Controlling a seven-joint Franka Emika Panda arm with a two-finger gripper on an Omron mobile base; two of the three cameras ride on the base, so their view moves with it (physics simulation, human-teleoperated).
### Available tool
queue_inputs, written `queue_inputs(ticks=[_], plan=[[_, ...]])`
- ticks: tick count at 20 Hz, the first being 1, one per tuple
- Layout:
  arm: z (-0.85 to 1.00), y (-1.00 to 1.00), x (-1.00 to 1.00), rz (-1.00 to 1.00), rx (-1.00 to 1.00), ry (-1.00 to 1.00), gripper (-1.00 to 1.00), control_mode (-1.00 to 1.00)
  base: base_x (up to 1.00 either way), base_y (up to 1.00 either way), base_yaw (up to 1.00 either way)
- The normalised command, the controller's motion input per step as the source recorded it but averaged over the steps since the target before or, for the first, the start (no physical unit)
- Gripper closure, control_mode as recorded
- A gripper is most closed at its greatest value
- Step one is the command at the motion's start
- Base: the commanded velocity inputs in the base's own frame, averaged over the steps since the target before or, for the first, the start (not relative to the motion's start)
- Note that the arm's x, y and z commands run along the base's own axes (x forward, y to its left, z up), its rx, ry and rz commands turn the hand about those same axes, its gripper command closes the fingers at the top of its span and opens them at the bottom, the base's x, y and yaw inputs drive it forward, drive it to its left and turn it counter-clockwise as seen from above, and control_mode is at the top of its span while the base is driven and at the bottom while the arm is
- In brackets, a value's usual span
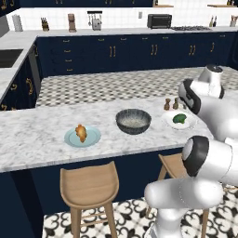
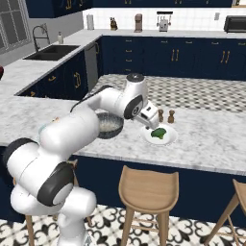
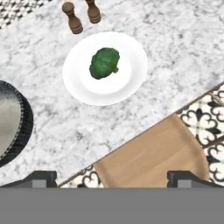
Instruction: Pick the chicken drumstick and broccoli from their plates and place them in the bowl. Then put the bowl in the fridge.
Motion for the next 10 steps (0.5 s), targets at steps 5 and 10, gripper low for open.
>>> queue_inputs(ticks=[5, 10], plan=[[-0.15, -0.75, 0.60, -0.37, 0.12, 0.16, -1.00, -1.00, 0.00, 0.00, 0.00], [-0.42, -0.28, 0.52, -0.23, 0.02, 0.07, -1.00, -1.00, 0.00, 0.00, 0.00]])
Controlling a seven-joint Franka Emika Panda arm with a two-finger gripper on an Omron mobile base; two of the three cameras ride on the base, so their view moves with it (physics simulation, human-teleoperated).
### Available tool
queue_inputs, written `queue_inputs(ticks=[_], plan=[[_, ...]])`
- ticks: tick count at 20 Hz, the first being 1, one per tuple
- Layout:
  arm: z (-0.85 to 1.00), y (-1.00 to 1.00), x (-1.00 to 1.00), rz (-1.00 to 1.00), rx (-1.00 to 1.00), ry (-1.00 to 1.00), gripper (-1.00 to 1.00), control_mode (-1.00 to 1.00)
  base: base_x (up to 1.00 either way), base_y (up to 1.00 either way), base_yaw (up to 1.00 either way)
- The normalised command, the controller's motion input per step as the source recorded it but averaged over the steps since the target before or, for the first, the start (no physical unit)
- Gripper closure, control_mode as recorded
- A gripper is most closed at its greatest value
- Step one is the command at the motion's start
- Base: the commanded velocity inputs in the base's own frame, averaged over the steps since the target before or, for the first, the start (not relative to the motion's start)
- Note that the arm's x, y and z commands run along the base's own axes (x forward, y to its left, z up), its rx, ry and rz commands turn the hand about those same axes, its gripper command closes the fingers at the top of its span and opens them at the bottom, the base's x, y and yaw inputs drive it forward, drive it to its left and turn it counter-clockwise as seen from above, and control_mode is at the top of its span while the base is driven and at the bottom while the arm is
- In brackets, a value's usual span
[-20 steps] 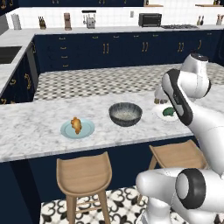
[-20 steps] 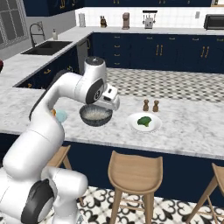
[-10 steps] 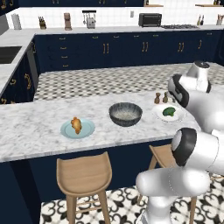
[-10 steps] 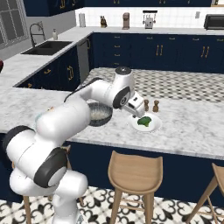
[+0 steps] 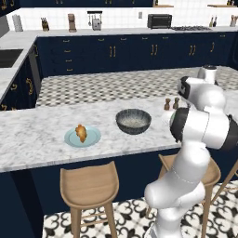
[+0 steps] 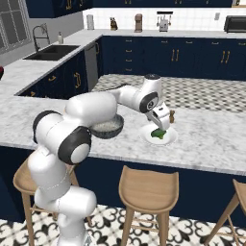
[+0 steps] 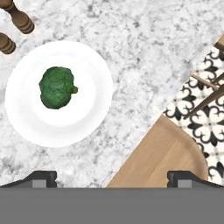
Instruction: Pick the chicken drumstick and broccoli from their plates and place them in the bowl. Then put the bowl in the fridge.
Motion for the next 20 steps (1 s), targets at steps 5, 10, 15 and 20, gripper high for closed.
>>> queue_inputs(ticks=[5, 10, 15, 20], plan=[[-0.55, -0.06, 0.33, -0.09, 0.02, 0.00, -1.00, -1.00, 0.00, 0.00, 0.00], [-0.45, 0.00, 0.24, -0.02, 0.08, 0.00, -1.00, -1.00, 0.00, 0.00, 0.00], [-0.41, 0.01, 0.32, 0.00, 0.05, 0.00, -1.00, -1.00, 0.00, 0.00, 0.00], [-0.22, 0.02, 0.52, 0.00, 0.02, 0.00, -1.00, -1.00, 0.00, 0.00, 0.00]])
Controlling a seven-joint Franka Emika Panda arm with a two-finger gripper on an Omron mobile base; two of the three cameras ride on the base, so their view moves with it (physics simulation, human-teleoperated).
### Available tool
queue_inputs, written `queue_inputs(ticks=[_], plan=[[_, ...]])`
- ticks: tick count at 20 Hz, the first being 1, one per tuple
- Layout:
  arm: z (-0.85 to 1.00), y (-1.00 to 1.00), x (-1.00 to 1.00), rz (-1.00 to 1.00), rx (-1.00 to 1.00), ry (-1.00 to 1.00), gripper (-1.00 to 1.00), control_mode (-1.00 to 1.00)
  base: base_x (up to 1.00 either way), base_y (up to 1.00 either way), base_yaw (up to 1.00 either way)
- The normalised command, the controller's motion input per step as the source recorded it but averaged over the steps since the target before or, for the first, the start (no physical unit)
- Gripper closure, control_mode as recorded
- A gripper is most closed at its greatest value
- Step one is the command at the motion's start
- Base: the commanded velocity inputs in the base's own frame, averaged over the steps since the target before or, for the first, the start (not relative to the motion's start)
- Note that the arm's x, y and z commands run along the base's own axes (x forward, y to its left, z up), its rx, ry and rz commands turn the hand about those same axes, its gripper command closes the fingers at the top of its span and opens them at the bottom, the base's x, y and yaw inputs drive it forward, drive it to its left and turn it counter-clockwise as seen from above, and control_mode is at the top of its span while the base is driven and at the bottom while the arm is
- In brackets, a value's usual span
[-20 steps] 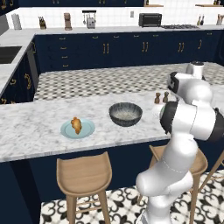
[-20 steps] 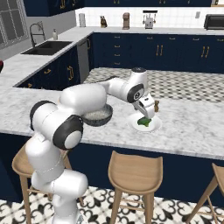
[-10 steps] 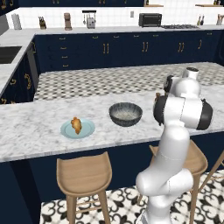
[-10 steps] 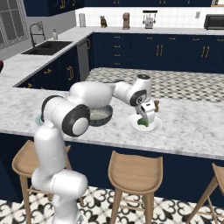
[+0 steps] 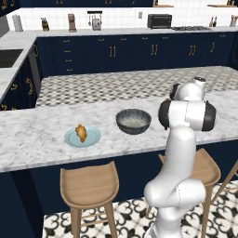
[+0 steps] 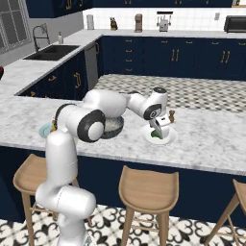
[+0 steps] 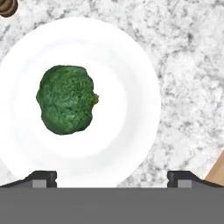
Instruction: Pick the chicken drumstick and broccoli from their plates and place them in the bowl. Then put the bowl in the fridge.
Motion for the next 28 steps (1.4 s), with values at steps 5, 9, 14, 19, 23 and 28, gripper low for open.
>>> queue_inputs(ticks=[5, 9, 14, 19, 23, 28], plan=[[-0.21, 0.00, 0.47, 0.00, 0.04, 0.00, -1.00, -1.00, 0.00, 0.00, 0.00], [-0.29, 0.00, 0.45, 0.00, 0.00, 0.00, -1.00, -1.00, 0.00, 0.00, 0.00], [-0.26, -0.01, 0.43, 0.00, 0.00, 0.00, -1.00, -1.00, 0.00, 0.00, 0.00], [-0.24, -0.12, 0.10, 0.00, 0.00, 0.00, -1.00, -1.00, 0.00, 0.00, 0.00], [-0.34, -0.19, 0.00, -0.03, -0.01, 0.00, -1.00, -1.00, 0.00, 0.00, 0.00], [-0.44, 0.15, 0.06, -0.02, 0.00, -0.01, 1.00, -1.00, 0.00, 0.00, 0.00]])
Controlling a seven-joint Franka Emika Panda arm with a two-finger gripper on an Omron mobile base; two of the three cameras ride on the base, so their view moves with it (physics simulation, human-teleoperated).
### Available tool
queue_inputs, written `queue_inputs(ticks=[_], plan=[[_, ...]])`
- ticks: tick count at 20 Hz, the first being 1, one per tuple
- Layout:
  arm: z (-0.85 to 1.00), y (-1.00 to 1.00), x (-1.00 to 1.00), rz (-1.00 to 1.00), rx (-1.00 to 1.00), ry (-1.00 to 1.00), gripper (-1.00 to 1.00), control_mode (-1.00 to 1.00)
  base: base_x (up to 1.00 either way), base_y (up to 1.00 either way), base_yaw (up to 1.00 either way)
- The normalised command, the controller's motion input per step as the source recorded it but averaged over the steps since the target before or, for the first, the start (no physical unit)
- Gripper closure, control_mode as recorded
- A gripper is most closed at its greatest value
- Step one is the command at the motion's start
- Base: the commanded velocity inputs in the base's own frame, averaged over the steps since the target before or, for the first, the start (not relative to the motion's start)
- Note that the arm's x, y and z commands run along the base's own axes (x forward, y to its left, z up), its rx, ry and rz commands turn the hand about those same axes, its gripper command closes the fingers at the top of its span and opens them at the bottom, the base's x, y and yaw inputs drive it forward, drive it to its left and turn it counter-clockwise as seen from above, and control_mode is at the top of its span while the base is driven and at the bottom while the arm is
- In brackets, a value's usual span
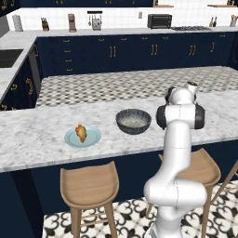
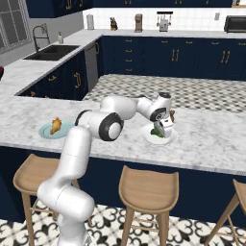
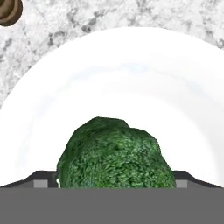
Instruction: Pick the chicken drumstick and broccoli from their plates and place them in the bowl. Then put the bowl in the fridge.
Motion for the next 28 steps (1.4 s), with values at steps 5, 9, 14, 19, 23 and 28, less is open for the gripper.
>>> queue_inputs(ticks=[5, 9, 14, 19, 23, 28], plan=[[-0.05, 0.28, -0.21, 0.00, 0.00, -0.05, 1.00, -1.00, 0.00, 0.00, 0.00], [0.46, 0.07, -0.82, 0.00, 0.09, -0.15, 1.00, -1.00, 0.00, 0.00, 0.00], [0.92, 0.64, -0.94, 0.02, 0.05, -0.12, 1.00, -1.00, 0.00, 0.00, 0.00], [0.58, 1.00, -0.47, 0.13, 0.00, -0.05, 1.00, -1.00, 0.00, 0.00, 0.00], [0.28, 1.00, 0.04, 0.09, -0.02, 0.01, 1.00, -1.00, 0.00, 0.00, 0.00], [0.22, 1.00, 0.08, 0.11, 0.00, 0.02, 1.00, -1.00, 0.00, 0.00, 0.00]])
